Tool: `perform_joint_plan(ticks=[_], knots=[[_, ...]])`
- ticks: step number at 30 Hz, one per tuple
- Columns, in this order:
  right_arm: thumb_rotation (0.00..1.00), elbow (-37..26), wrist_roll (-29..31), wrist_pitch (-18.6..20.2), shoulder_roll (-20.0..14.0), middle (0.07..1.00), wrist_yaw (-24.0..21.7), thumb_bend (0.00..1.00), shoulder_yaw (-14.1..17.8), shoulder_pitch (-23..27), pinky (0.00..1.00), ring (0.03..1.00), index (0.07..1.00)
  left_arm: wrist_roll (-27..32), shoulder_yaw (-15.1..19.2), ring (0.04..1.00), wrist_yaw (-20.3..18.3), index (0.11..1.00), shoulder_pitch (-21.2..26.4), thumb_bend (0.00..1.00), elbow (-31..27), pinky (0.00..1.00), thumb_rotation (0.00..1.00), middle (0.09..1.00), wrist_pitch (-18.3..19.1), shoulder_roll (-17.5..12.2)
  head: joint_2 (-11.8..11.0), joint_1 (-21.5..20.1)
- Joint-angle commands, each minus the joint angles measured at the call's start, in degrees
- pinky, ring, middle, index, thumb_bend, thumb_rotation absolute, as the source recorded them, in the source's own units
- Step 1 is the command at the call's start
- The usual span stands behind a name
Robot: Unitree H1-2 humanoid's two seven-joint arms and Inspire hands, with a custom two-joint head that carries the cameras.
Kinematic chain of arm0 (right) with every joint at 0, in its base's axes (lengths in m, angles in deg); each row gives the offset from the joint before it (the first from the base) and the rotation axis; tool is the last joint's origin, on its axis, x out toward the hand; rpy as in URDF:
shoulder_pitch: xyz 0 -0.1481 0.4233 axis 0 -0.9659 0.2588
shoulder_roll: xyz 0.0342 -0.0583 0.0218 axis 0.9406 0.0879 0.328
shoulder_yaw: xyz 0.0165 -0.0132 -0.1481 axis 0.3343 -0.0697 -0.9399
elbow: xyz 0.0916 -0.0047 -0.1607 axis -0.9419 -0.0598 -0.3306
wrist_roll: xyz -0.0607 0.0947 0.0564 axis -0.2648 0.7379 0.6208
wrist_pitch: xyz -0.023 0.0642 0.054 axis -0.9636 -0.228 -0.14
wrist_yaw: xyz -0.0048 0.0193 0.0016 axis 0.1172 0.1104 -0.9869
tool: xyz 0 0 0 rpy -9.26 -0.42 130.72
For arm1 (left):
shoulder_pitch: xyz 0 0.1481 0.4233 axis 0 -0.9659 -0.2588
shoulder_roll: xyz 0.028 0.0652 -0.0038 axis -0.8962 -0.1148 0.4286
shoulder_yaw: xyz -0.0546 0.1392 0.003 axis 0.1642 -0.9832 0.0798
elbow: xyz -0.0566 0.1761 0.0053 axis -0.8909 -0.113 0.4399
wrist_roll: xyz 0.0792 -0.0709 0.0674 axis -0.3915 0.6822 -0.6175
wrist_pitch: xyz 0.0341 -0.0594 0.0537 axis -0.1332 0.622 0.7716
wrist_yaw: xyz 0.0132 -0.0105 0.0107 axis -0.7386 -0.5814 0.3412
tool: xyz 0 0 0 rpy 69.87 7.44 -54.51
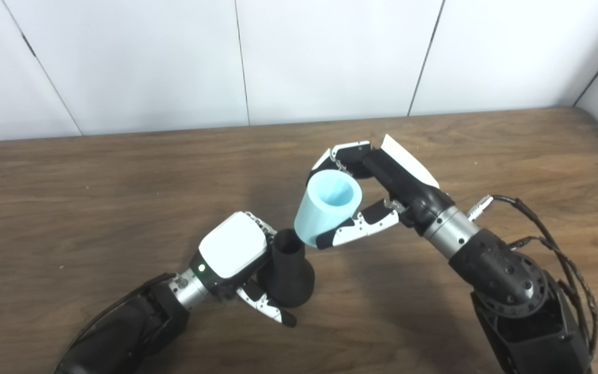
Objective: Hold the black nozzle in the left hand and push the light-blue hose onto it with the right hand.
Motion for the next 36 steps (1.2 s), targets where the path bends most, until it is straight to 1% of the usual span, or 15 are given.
perform_joint_plan(ticks=[1, 5, 6, 16, 19, 24, 28, 32, 36], knots=[[0.0, -1.3, -0.1, -1.0, 0.2, 0.491, 0.1, 0.52, 0.2, 1.5, 0.31, 0.408, 0.5, -4.8, -3.7, 0.135, -4.8, 0.48, -3.1, 0.52, 3.2, 0.08, 0.05, 0.209, 1.1, 1.1, 0.0, 0.0], [0.0, -1.2, 0.0, -1.0, 0.7, 0.499, 0.3, 0.52, 0.3, 1.6, 0.31, 0.403, 0.497, -5.0, -3.7, 0.134, -5.3, 0.479, -3.3, 0.52, 3.0, 0.08, 0.05, 0.208, 1.6, 1.2, 0.0, 0.0], [0.0, -1.2, 0.0, -1.0, 0.8, 0.5, 0.2, 0.52, 0.3, 1.6, 0.31, 0.403, 0.496, -4.9, -3.7, 0.134, -4.9, 0.479, -3.3, 0.52, 3.1, 0.08, 0.05, 0.208, 1.4, 1.2, 0.0, 0.1], [0.0, 0.1, -1.2, -2.9, 1.0, 0.491, 0.4, 0.52, -0.4, 2.0, 0.31, 0.413, 0.498, -4.3, -3.5, 0.131, -5.4, 0.478, -3.5, 0.52, 3.0, 0.08, 0.04, 0.206, 1.3, 1.2, -0.2, 0.1], [0.0, 0.5, -1.8, -3.0, 1.2, 0.489, 0.4, 0.52, -0.8, 2.3, 0.32, 0.415, 0.5, -4.1, -3.5, 0.133, -5.2, 0.478, -3.5, 0.52, 3.5, 0.08, 0.04, 0.208, 1.2, 1.4, -0.2, 0.2], [0.0, 1.4, -3.3, -4.7, 1.9, 0.488, 1.0, 0.52, -1.6, 2.4, 0.3, 0.402, 0.518, -5.2, -3.8, 0.136, -4.9, 0.478, -3.4, 0.52, 3.3, 0.08, 0.04, 0.213, 1.7, 1.3, -0.2, 0.2], [0.0, 2.1, -4.4, -5.8, 2.5, 0.491, 1.1, 0.51, -2.0, 2.1, 0.27, 0.382, 0.525, -4.7, -3.7, 0.142, -5.4, 0.478, -3.6, 0.52, 3.2, 0.09, 0.04, 0.226, 1.7, 1.4, -0.2, 0.2], [0.0, 3.0, -5.3, -6.9, 2.8, 0.491, 1.1, 0.51, -2.3, 1.9, 0.23, 0.362, 0.526, -4.7, -3.7, 0.144, -5.3, 0.478, -3.6, 0.52, 3.4, 0.09, 0.04, 0.222, 1.7, 1.4, -0.3, 0.2], [0.0, 4.3, -5.7, -8.0, 3.3, 0.493, 1.2, 0.51, -2.6, 1.7, 0.27, 0.383, 0.518, -4.6, -3.7, 0.134, -5.2, 0.478, -3.6, 0.52, 3.5, 0.08, 0.04, 0.208, 1.5, 1.4, -0.3, 0.3]])
